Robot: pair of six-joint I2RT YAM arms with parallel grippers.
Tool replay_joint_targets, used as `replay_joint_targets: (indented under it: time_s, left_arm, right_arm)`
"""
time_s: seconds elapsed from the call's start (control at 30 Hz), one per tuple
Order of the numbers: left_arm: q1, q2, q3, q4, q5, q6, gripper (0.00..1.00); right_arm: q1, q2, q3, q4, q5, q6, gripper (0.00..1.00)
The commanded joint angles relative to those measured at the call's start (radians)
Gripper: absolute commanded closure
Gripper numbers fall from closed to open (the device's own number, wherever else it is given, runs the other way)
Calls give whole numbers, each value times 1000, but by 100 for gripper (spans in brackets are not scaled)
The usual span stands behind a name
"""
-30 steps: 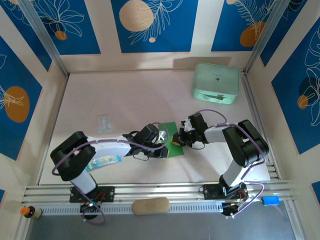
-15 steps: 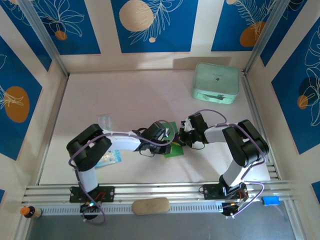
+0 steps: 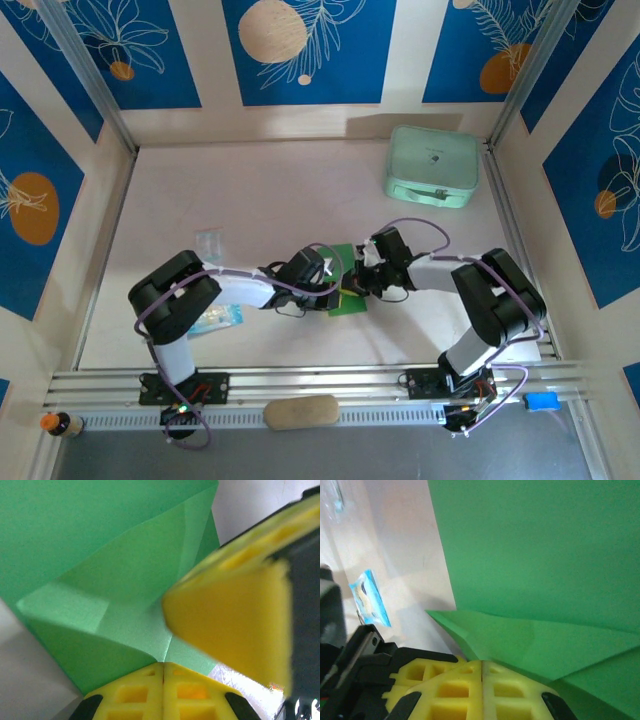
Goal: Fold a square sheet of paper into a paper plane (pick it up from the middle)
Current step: Fold the triangle a second time at the center of the table.
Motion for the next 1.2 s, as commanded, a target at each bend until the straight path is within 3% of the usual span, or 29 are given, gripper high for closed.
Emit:
replay_joint_targets:
  time_s: [0.0,0.1,0.27,0.9,1.17]
  left_arm:
    - [2,29,-36,-81,-8,-11,99]
    - [3,25,-42,-72,-8,-13,100]
    - [3,37,-41,-64,3,-10,100]
    - [3,61,-53,-25,37,-23,100]
    - [2,56,-55,-25,35,-22,100]
  right_arm:
    - [26,51,-1,-27,31,-21,100]
    - [-12,86,-26,-45,94,-6,100]
    - [-88,79,-33,3,43,-10,100]
    - [-234,79,53,-30,70,-66,100]
    - [-244,-26,46,-20,83,-63,100]
